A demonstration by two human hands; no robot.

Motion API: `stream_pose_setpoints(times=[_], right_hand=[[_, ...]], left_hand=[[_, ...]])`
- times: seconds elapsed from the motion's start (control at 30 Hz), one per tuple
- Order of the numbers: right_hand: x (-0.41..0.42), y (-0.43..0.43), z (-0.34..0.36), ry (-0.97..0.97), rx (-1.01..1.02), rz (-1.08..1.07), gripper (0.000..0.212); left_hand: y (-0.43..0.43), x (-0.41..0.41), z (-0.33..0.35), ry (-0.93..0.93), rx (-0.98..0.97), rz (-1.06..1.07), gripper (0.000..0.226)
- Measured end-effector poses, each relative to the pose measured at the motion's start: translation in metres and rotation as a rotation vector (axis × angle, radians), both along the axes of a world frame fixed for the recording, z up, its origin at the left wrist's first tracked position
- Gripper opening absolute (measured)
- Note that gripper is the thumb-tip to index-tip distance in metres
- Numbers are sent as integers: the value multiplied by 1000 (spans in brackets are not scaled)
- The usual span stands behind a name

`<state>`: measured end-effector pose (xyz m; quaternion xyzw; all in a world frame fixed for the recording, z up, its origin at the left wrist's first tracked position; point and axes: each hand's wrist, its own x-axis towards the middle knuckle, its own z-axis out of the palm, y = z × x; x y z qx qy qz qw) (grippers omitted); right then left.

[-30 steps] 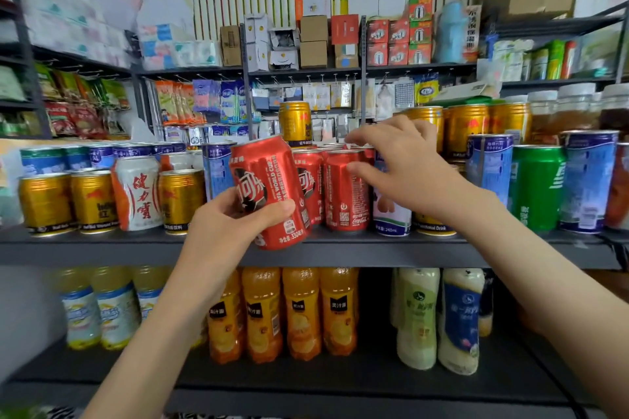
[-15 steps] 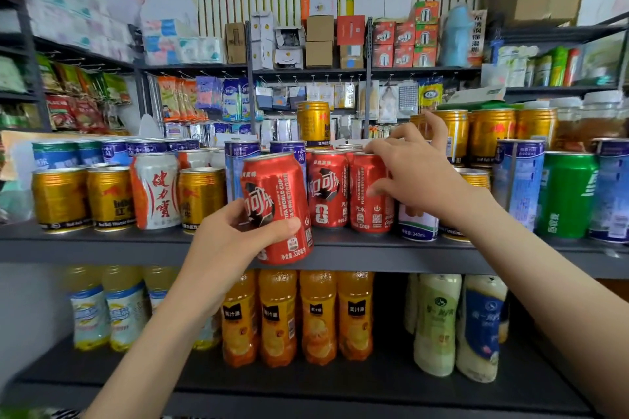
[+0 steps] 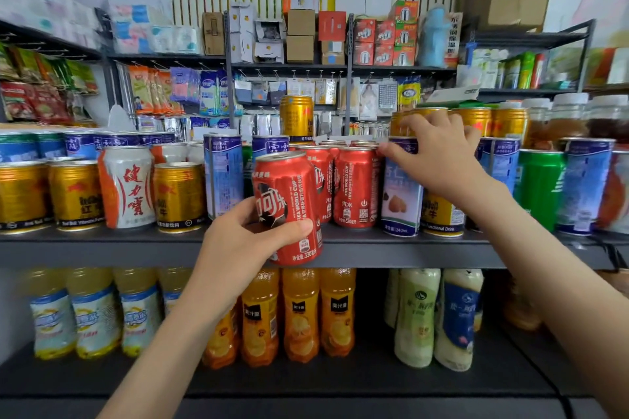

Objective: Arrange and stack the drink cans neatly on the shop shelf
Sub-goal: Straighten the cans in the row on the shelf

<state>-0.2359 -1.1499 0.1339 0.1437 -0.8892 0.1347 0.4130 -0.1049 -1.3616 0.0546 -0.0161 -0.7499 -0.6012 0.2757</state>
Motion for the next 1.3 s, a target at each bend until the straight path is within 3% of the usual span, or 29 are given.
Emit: stream_pose_setpoints(times=[0.2,0.43,0.7,0.87,1.07,1.3], right_hand=[[0,2,-5,-56,-19,50,55],[4,10,-5,-100,-184,256,63],[11,16,-6,-149,-191,215,75],[15,14,-9,-196,-194,176,71],[22,24,-9,-188,-403,406,70],[45,65,5,-179,-704,662,46]], left_hand=[[16,-5,1,11,-11,-31,47],[24,-7,-1,-4,1,-50,50],[33,-11,0,-24,16,-63,55],[40,-14,1,-30,4,-83,54],[45,-15,-1,-14,-2,-83,62],[52,-22,-4,20,-49,-18,61]])
